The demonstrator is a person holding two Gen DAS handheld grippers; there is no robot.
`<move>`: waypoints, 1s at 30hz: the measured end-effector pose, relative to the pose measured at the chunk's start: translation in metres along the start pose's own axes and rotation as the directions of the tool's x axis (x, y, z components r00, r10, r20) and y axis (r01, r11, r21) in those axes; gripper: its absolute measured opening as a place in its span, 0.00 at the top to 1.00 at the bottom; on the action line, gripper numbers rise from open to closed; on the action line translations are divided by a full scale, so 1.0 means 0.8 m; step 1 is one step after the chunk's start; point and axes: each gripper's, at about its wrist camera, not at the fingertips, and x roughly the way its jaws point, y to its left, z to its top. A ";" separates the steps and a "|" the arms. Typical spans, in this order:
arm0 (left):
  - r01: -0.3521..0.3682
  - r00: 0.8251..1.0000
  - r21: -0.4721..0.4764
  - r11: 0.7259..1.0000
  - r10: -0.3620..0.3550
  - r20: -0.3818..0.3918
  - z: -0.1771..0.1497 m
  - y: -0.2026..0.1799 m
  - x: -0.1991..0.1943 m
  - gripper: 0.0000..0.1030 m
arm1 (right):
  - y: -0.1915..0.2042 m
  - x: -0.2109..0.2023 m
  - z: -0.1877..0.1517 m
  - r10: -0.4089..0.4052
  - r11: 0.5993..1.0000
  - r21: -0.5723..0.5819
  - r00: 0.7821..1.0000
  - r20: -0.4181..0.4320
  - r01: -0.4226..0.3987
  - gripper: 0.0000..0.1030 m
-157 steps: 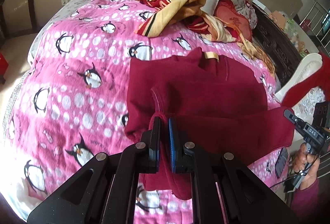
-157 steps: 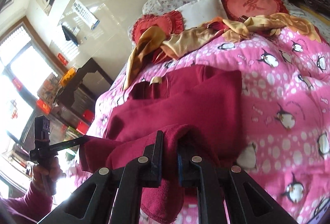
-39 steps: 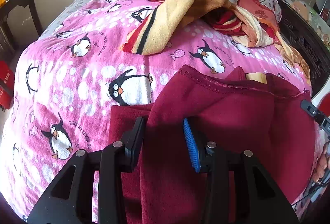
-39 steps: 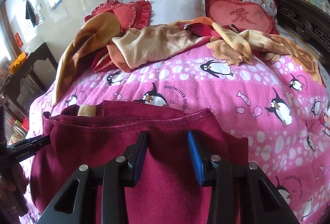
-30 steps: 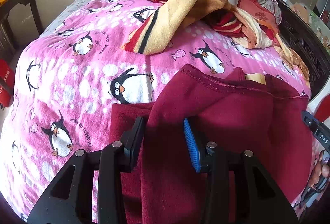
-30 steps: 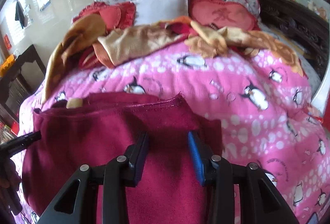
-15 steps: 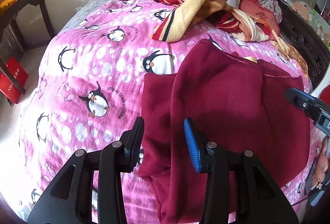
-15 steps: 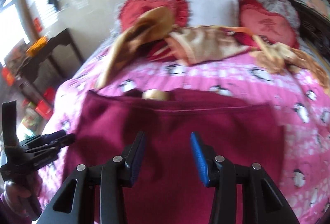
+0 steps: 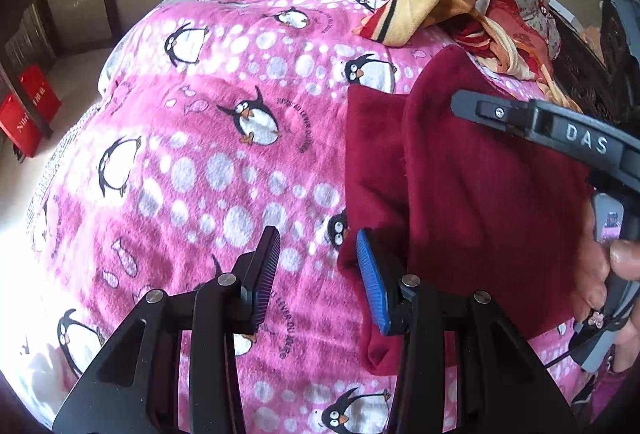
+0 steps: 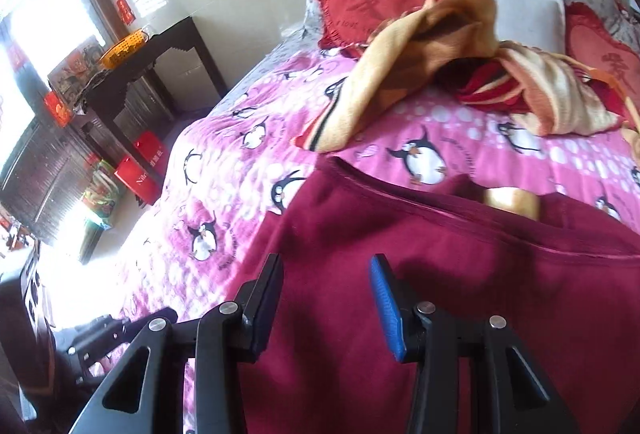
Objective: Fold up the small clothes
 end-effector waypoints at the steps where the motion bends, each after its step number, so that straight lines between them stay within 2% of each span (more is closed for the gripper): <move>1: 0.012 1.000 -0.015 1.000 -0.012 -0.007 -0.004 0.004 0.002 0.62 | 0.004 0.008 0.003 -0.004 1.000 -0.003 1.000 -0.007 0.004 0.58; 3: 0.032 0.999 -0.034 0.999 -0.033 -0.025 -0.009 0.008 0.007 0.62 | 0.010 0.021 0.009 0.000 1.000 -0.001 1.000 -0.024 0.000 0.58; 5: 0.056 0.998 -0.047 0.997 -0.058 -0.039 -0.012 0.009 0.011 0.62 | 0.012 0.041 0.013 0.030 0.999 0.018 0.996 -0.079 -0.029 0.58; 8: 0.148 0.987 -0.084 0.985 -0.152 -0.044 -0.014 0.011 0.014 0.62 | 0.012 0.059 0.017 0.033 0.998 0.049 0.993 -0.110 -0.028 0.58; 10: 0.210 0.976 -0.114 0.971 -0.216 -0.038 -0.013 0.012 0.017 0.50 | 0.011 0.057 0.020 0.045 0.998 0.056 0.993 -0.110 -0.040 0.55; 11: 0.234 0.971 -0.134 0.963 -0.240 -0.025 -0.012 0.013 0.019 0.40 | 0.011 0.054 0.020 0.059 0.997 0.063 0.992 -0.109 -0.053 0.54; 14: 0.290 0.955 -0.195 0.937 -0.296 -0.003 -0.010 0.016 0.026 0.39 | 0.009 0.044 0.022 0.089 0.994 0.073 0.989 -0.114 -0.081 0.49; 16: 0.331 0.940 -0.237 0.913 -0.342 -0.003 -0.008 0.018 0.032 0.39 | 0.003 0.042 0.023 0.100 0.993 0.076 0.986 -0.131 -0.091 0.36; 19: 0.381 0.918 -0.274 0.883 -0.397 -0.003 -0.009 0.018 0.033 0.39 | 0.001 0.043 0.023 0.110 0.992 0.073 0.981 -0.157 -0.100 0.35; 22: 0.419 0.904 -0.279 0.864 -0.427 0.037 -0.012 0.026 0.020 0.37 | 0.002 0.047 0.026 0.125 0.991 0.073 0.975 -0.182 -0.113 0.33; 26: 0.449 0.890 -0.295 0.844 -0.450 0.066 -0.014 0.035 0.017 0.21 | -0.010 0.050 0.031 0.176 0.979 0.135 0.965 -0.193 -0.151 0.30; 30: 0.410 0.908 -0.273 0.870 -0.417 0.033 -0.014 0.021 0.032 0.21 | -0.006 0.054 0.031 0.181 0.976 0.153 0.964 -0.197 -0.152 0.28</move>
